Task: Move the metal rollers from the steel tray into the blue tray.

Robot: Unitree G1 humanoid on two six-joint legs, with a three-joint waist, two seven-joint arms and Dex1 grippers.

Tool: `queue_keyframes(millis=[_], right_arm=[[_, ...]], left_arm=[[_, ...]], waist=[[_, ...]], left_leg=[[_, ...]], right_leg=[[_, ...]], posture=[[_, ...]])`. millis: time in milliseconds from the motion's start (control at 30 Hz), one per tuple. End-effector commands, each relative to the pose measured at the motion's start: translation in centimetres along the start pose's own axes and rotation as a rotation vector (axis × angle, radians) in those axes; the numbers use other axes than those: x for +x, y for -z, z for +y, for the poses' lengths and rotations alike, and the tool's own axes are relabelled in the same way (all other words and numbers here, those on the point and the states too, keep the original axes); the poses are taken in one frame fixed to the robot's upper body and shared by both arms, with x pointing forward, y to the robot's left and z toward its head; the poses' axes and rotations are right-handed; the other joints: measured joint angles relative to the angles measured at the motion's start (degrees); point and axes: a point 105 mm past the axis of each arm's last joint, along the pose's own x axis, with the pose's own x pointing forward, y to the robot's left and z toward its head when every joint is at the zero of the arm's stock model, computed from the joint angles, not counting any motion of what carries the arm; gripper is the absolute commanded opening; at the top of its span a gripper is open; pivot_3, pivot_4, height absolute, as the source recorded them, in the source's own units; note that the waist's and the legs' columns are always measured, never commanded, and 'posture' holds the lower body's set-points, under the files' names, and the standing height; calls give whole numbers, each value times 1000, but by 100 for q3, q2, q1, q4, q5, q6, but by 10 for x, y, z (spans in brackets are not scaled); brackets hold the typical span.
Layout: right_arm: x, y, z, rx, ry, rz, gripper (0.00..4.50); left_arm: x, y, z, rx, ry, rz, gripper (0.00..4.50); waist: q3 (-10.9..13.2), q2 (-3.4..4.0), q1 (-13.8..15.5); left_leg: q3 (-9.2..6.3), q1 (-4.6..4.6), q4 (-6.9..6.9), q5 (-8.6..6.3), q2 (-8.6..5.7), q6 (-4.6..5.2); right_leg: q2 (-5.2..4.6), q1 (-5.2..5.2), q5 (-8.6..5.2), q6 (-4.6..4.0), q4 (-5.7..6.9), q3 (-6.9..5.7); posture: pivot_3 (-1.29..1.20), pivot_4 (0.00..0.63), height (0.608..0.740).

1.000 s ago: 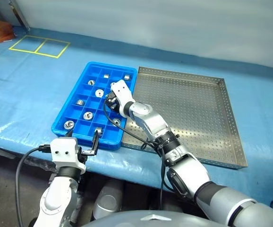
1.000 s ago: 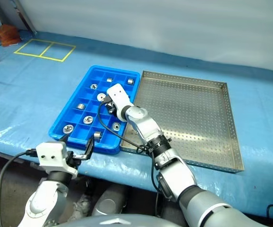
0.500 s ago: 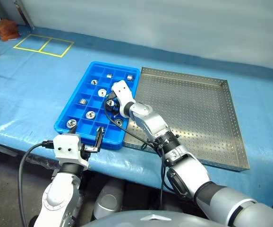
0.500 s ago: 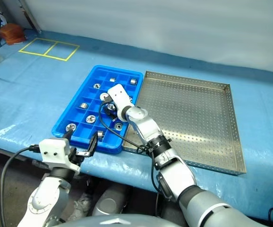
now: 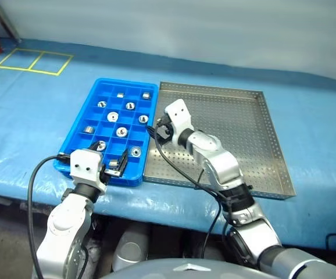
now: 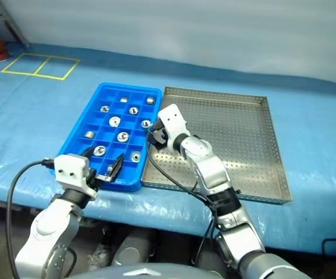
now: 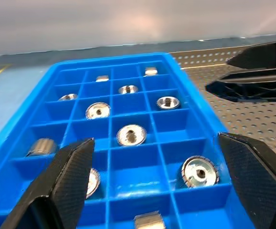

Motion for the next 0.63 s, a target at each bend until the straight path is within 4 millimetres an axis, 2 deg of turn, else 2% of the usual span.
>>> queue_keyframes(millis=[33,167,267,467,633], right_arm=[[-21,-3,-2,4,13,-18,4441],[-42,13,-1,9,25,20,4441],[-55,22,-1,15,51,43,4441],[-71,29,6,-3,45,60,4441],[-74,31,5,5,52,66,4441]], left_arm=[[9,-5,0,15,50,-18,4500],[24,-3,-1,19,77,-18,4500],[33,-3,-6,25,92,-22,4500],[37,-2,-15,10,133,-19,4500],[32,10,-16,17,158,40,4500]], waist=[[0,0,-238],[0,0,-598],[1,-1,-763],[1,-3,-839],[0,-4,-840]], left_leg=[[0,1,0,0,0,0],[-4,9,-2,0,1,1],[-6,17,-4,0,3,1],[2,23,0,1,3,2],[16,25,3,1,1,3]], right_leg=[[0,1,2,2,1,2],[-1,3,15,14,4,11],[2,3,15,16,10,22],[2,3,17,27,12,36],[-1,3,17,27,11,51]], posture=[[146,150,740],[115,150,740],[104,150,740],[89,150,740],[93,150,740]])
